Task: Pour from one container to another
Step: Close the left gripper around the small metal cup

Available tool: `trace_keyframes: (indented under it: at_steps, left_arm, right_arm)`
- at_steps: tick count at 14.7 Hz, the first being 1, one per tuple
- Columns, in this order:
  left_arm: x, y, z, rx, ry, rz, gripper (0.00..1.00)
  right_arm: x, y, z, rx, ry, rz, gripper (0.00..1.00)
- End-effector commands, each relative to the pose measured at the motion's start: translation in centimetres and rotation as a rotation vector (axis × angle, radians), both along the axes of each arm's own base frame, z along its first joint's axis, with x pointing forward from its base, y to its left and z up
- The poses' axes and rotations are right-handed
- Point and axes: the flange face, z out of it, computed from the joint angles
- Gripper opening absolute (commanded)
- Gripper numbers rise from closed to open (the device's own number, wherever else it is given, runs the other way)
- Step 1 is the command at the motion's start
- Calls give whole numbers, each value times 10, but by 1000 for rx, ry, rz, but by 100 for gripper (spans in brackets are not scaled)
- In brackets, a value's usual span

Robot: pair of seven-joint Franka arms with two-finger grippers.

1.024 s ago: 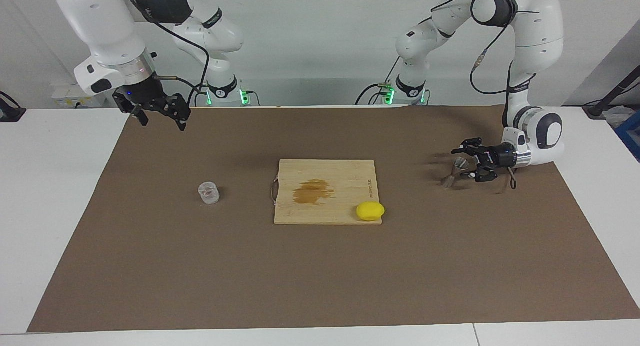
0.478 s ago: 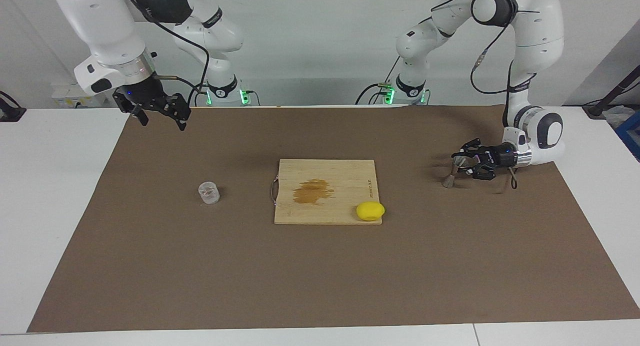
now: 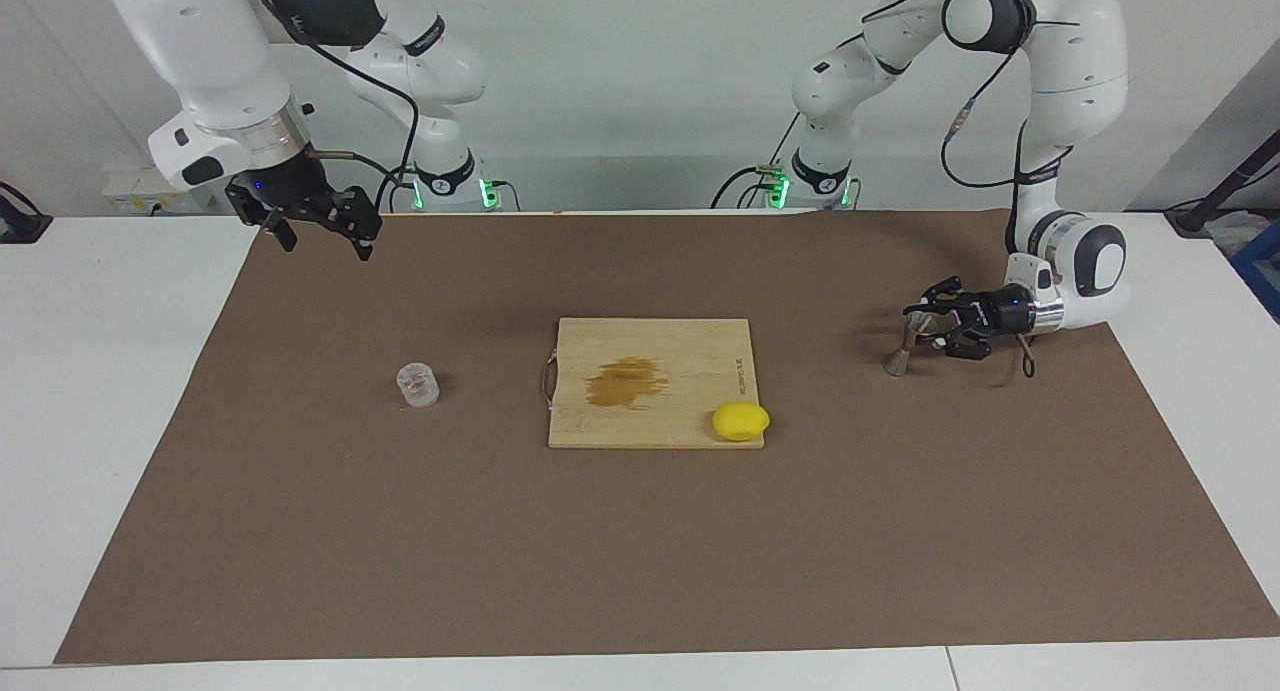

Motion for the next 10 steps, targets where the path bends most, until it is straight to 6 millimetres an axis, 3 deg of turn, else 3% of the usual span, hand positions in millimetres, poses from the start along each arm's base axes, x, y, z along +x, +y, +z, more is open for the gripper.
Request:
trace_keyframes:
  at_steps: [1,10]
  left_arm:
    - [0,4,1,-9,-21,20,26]
    - [3,-4,3,-21,-11,-2,19]
  right_arm:
    - [-7,-4,1,-2,-2,-5,100]
    - [-6,-4,1,-2,-3,-5,100]
